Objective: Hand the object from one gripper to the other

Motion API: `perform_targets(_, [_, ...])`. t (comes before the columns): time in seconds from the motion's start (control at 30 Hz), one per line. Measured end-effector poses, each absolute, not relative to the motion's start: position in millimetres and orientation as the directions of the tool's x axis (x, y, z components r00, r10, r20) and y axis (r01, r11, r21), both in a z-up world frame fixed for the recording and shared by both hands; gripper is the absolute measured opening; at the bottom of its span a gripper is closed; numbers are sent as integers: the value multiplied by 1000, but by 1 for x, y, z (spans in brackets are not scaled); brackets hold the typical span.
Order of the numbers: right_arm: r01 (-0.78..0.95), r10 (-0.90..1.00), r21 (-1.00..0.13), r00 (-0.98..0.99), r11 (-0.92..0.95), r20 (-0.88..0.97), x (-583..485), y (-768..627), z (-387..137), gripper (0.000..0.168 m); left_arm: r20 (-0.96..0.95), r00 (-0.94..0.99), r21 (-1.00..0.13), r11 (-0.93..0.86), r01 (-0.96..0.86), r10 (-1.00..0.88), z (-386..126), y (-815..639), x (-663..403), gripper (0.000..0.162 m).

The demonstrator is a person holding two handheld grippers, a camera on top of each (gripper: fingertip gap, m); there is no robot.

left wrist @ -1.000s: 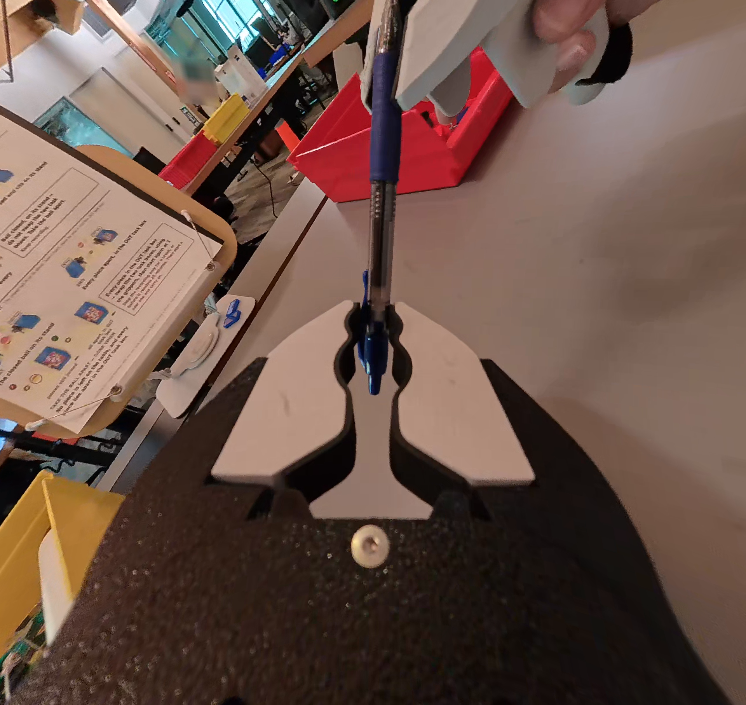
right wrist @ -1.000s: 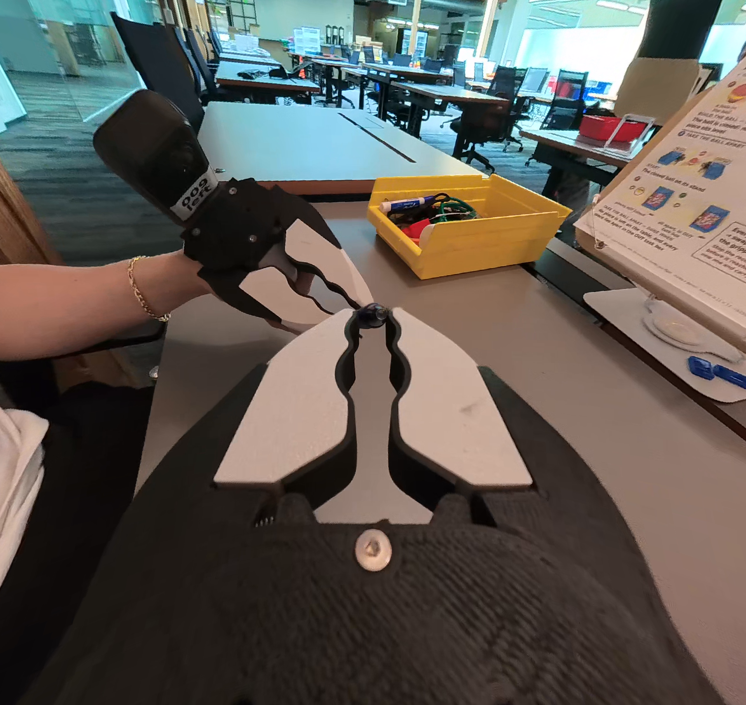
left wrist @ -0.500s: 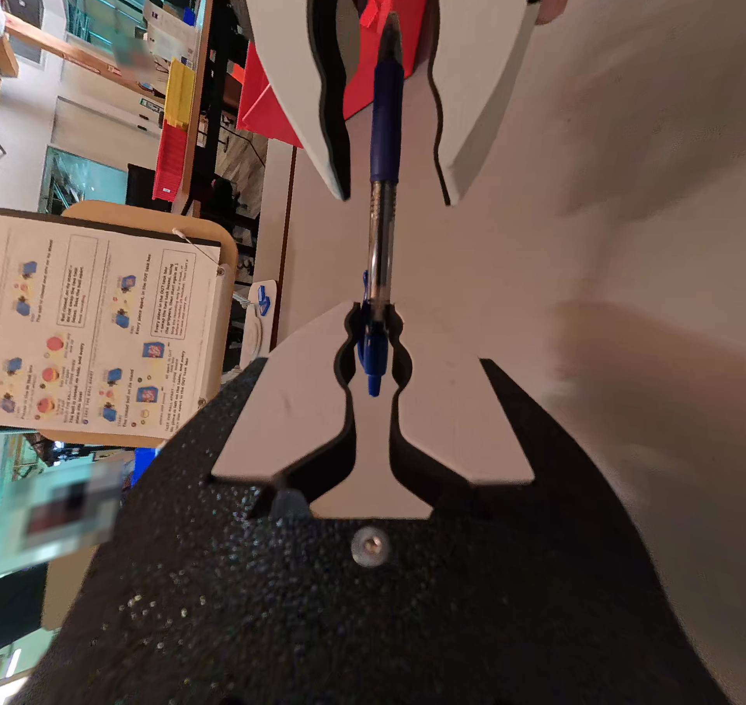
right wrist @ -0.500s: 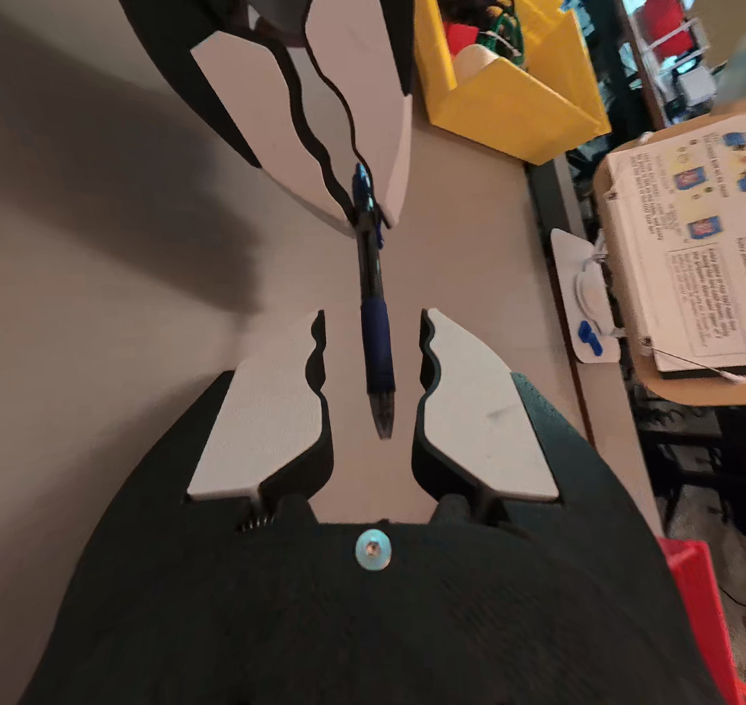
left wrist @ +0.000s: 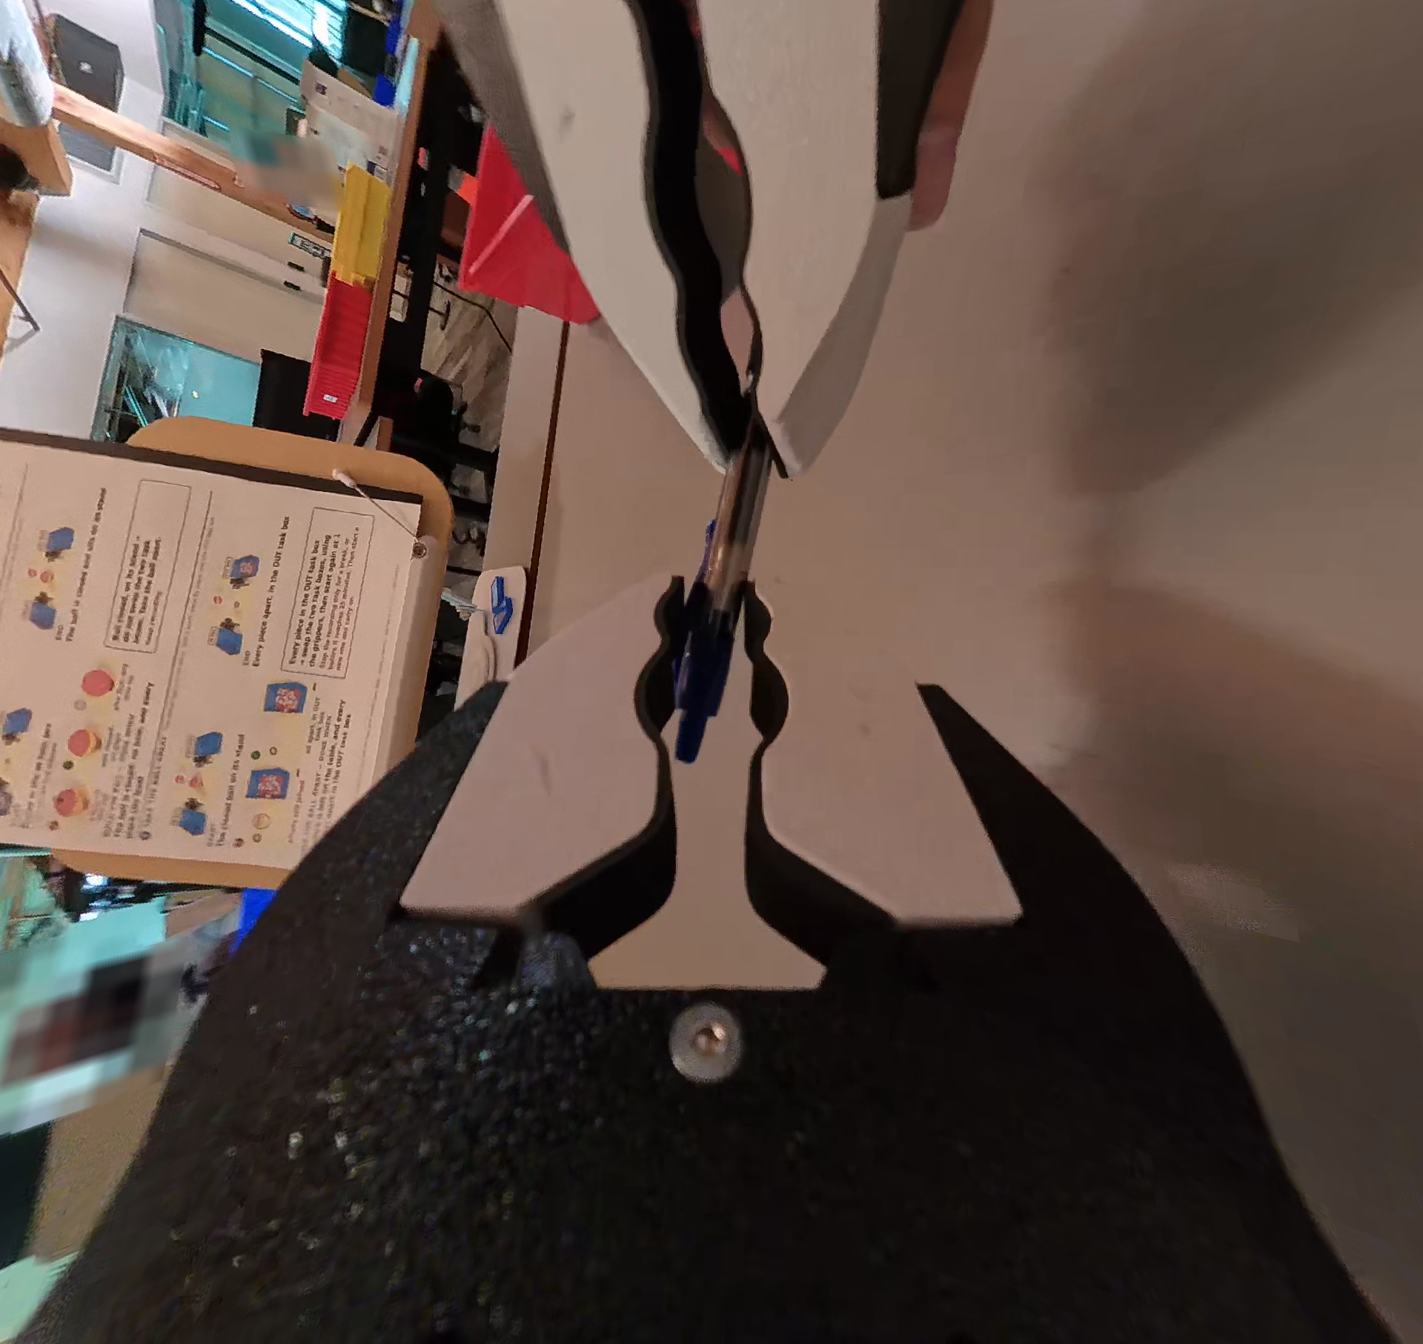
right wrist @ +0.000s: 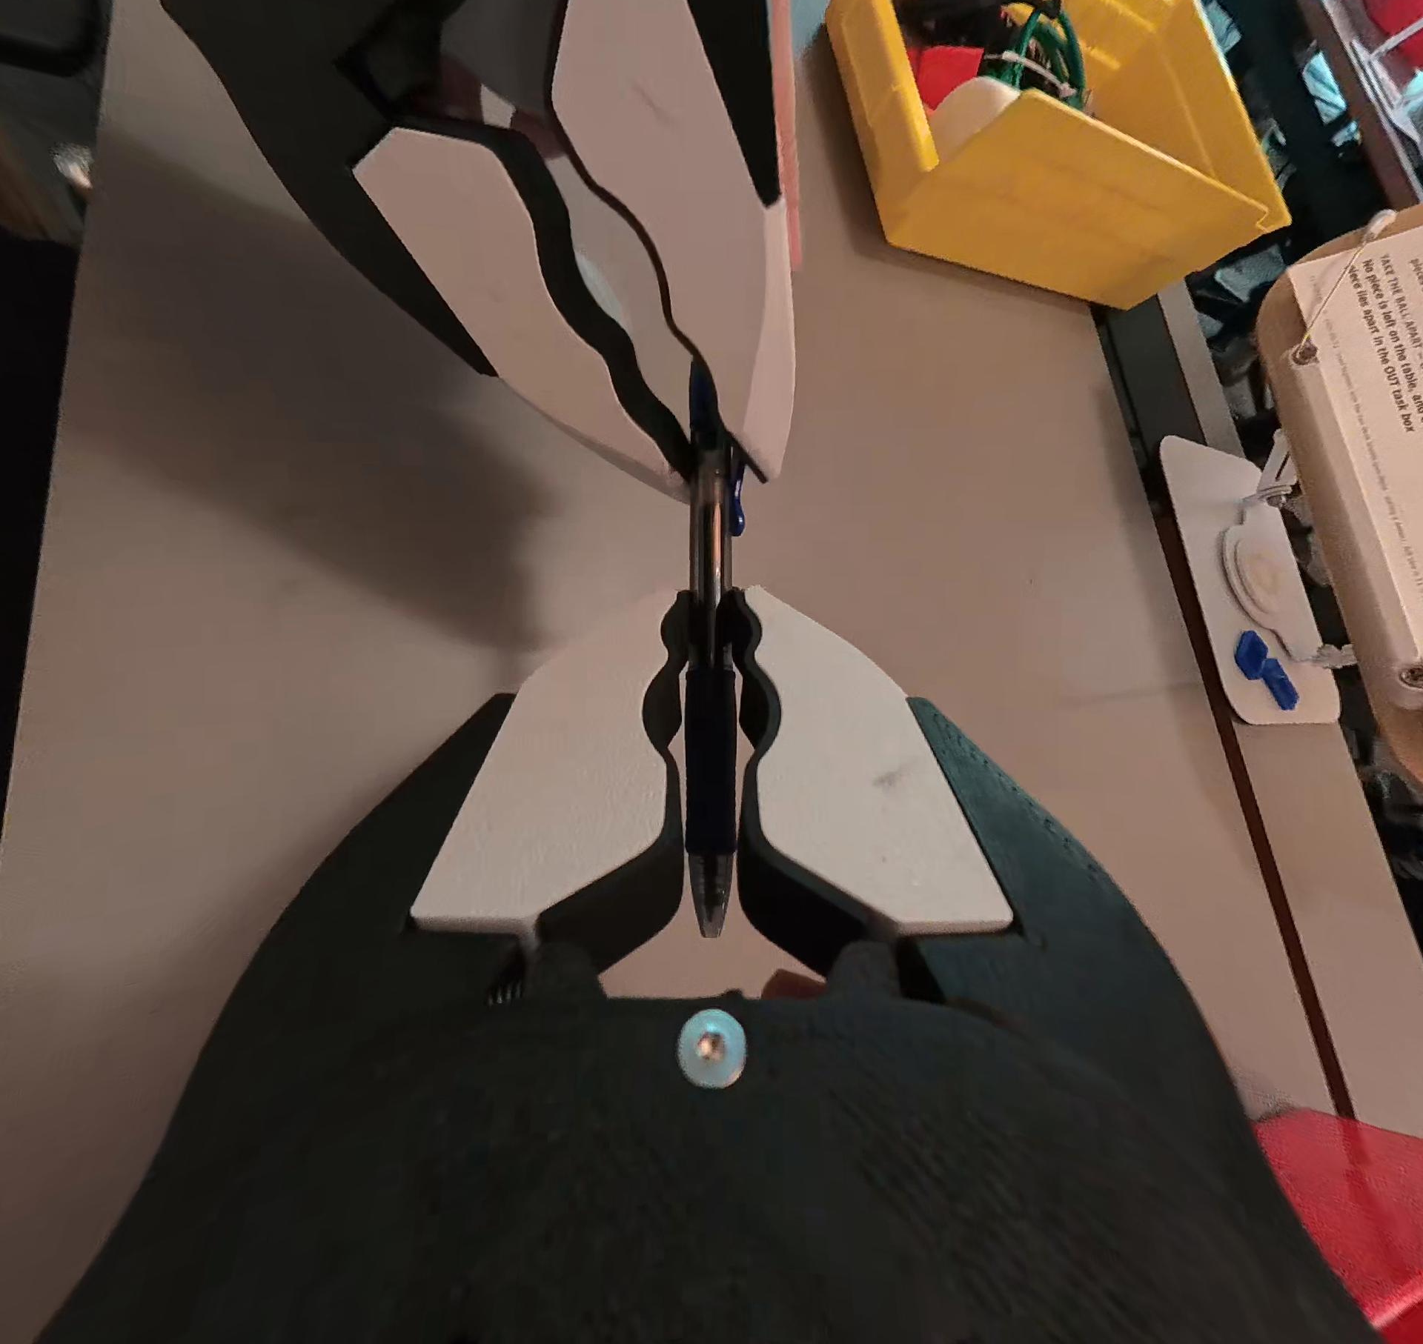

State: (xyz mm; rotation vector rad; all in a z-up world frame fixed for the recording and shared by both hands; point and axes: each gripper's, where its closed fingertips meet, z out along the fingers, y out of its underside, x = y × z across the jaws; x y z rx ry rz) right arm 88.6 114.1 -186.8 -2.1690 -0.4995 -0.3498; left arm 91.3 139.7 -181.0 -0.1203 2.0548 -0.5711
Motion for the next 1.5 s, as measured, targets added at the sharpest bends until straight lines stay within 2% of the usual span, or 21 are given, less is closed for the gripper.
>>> perform_targets(0.03, [457, 221, -715, 887, -529, 405, 89, 114, -183, 10, -771, -527, -494, 857, 144, -356, -175, 139, 91, 16])
perform_targets(0.13, [398, 146, -805, 916, -439, 373, 98, 114, -165, 10, -640, -500, -727, 670, 149, -583, -142, 144, 91, 35])
perform_targets(0.2, [325, 99, -896, 946, -302, 309, 100, 114, -142, 10, -453, -525, -885, 432, 171, -720, -114, 147, 87, 45])
perform_targets(0.27, [180, 71, -979, 982, -93, 174, 100, 114, -111, 10, -239, -604, -971, 181, 155, -760, -97, 147, 82, 44])
perform_targets(0.37, [-85, 111, -965, 992, 248, -58, 102, 106, -65, 10, -22, -748, -999, -13, 41, -663, -102, 130, 75, 41])
perform_targets(0.43, [-208, 152, -911, 975, 355, -163, 106, 103, -54, 9, 85, -772, -993, -113, -17, -630, -104, 119, 77, 32])
perform_targets(0.57, [-322, 261, -856, 938, 404, -230, 97, 106, -52, 10, 265, -780, -956, -259, -136, -567, -107, 104, 83, 24])
perform_targets(0.73, [-405, 373, -841, 888, 359, -269, 81, 116, -58, 10, 401, -801, -885, -415, -213, -445, -99, 101, 79, 20])
perform_targets(0.9, [-429, 401, -843, 870, 326, -288, 74, 124, -66, 9, 370, -829, -911, -339, -236, -419, -106, 89, 72, 14])
perform_targets(1.03, [-422, 407, -851, 869, 313, -282, 70, 126, -68, 10, 381, -830, -900, -370, -232, -408, -106, 88, 74, 11])
perform_targets(1.17, [-365, 365, -889, 896, 278, -253, 73, 125, -73, 10, 280, -817, -951, -260, -165, -504, -114, 93, 78, 10])
perform_targets(1.2, [-330, 328, -904, 915, 271, -236, 77, 124, -74, 11, 247, -795, -965, -211, -153, -554, -117, 97, 81, 10])
perform_targets(1.27, [-228, 210, -934, 962, 276, -173, 90, 119, -71, 32, 176, -738, -983, -82, -162, -652, -127, 107, 88, 10])
perform_targets(1.37, [-54, 42, -976, 998, 211, -46, 104, 112, -71, 44, -27, -644, -970, 176, -168, -765, -144, 126, 95, 10])
perform_targets(1.43, [47, -15, -989, 999, 144, 45, 104, 111, -71, 49, -248, -569, -899, 405, -165, -784, -154, 143, 99, 11])
perform_targets(1.5, [188, -77, -981, 980, 45, 184, 104, 110, -74, 58, -465, -510, -776, 611, -160, -724, -159, 156, 99, 10])
